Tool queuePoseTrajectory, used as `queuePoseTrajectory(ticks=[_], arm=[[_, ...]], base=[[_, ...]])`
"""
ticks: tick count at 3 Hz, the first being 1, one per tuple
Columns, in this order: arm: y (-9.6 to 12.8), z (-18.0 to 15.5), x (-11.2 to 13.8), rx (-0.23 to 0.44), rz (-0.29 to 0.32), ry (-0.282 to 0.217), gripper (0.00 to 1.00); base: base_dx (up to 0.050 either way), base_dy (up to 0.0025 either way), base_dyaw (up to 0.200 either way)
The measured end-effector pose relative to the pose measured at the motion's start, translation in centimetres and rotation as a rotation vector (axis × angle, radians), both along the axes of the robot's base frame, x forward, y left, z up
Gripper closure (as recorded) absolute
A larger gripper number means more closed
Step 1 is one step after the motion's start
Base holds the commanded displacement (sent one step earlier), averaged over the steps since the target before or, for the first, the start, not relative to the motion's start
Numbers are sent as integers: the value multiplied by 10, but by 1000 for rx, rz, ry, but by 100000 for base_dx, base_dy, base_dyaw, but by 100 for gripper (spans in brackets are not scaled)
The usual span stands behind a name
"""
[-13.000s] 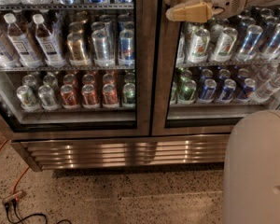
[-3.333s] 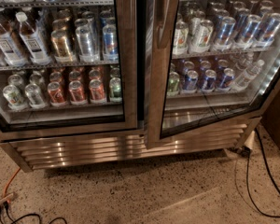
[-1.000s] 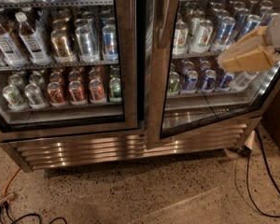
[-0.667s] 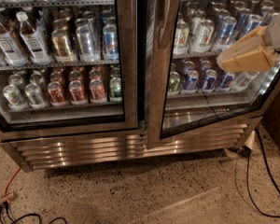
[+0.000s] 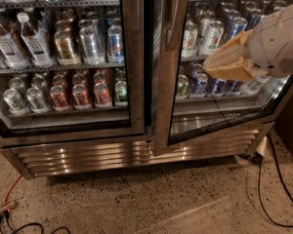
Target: Open right fridge door
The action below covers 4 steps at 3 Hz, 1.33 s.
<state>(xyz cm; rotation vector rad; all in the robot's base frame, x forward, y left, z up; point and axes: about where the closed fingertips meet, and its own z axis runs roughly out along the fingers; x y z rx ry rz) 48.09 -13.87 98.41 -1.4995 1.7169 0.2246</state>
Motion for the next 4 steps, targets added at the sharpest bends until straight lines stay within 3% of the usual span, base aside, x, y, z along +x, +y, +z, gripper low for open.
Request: queuePoseTrajectory(ticks=[2, 3, 4], arm=[[95, 4, -26, -181, 151, -375, 100], [120, -4, -36, -272, 159, -520, 100], [118, 7, -25, -282, 119, -582, 100]], base=[[0, 0, 0], [0, 0, 0], [0, 0, 0]])
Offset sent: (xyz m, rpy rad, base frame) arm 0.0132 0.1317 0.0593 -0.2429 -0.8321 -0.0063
